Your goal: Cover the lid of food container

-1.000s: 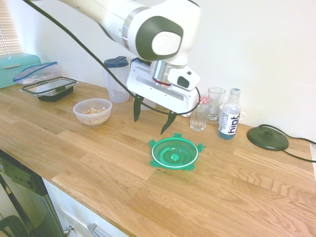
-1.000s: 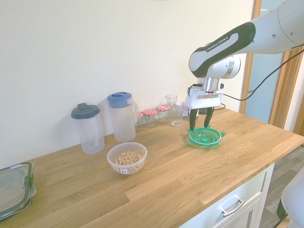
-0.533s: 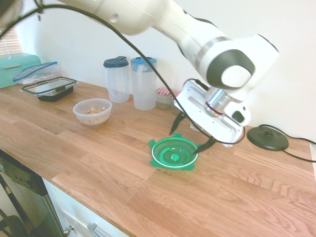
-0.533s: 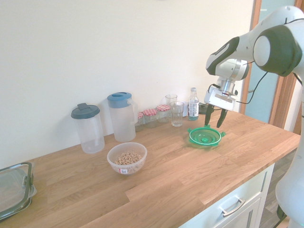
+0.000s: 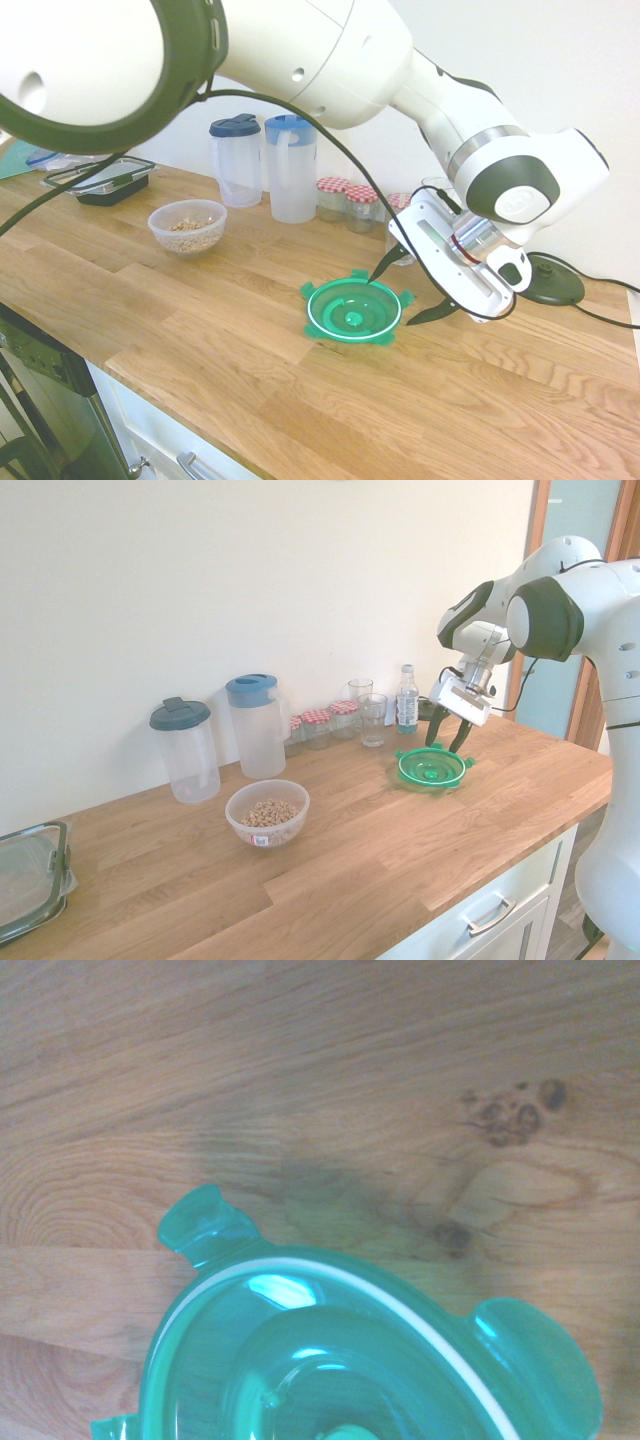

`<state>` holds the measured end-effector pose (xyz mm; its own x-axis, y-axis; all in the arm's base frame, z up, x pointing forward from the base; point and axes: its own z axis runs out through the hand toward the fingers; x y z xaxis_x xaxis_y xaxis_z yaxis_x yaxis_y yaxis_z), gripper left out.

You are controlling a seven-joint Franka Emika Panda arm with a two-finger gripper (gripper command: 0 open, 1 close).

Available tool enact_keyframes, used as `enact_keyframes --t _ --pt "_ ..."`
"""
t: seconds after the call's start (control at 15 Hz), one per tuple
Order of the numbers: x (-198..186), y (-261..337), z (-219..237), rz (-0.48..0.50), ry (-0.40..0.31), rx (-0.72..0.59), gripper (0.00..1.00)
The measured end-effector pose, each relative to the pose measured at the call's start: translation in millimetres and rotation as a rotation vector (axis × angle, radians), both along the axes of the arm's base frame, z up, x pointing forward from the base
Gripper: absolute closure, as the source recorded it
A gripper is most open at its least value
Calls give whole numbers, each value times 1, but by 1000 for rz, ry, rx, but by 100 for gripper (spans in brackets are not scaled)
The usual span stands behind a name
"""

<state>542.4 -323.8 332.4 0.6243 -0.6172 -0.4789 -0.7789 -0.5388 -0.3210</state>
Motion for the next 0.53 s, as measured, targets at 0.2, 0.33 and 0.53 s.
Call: enact_keyframes --t 0.2,0.33,0.53 --pt "0 -1 -8 17 -10 46 0" --pt "1 3 -9 42 -38 80 0" --pt "1 7 -13 71 -50 106 0"
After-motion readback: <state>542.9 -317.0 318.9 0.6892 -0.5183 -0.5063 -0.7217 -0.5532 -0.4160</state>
